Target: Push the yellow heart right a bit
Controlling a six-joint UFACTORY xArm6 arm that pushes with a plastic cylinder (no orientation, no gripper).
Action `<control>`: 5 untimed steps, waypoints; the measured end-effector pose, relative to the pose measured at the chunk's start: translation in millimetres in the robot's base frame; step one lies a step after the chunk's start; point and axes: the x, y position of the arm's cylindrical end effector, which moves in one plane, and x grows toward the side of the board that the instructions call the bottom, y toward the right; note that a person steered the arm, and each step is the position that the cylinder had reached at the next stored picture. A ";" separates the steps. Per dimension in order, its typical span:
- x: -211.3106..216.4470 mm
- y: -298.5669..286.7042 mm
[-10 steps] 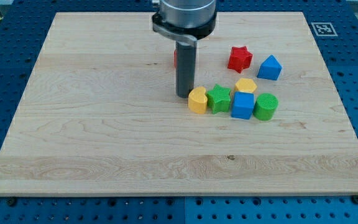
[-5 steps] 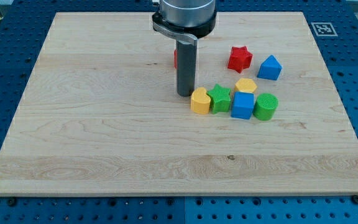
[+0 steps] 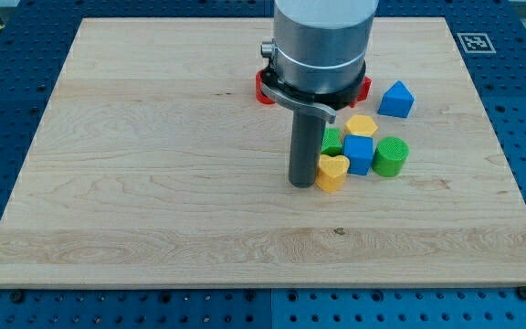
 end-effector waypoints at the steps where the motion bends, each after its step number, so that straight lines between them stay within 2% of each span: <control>1: 4.4 2.0; 5: -11.4 3.4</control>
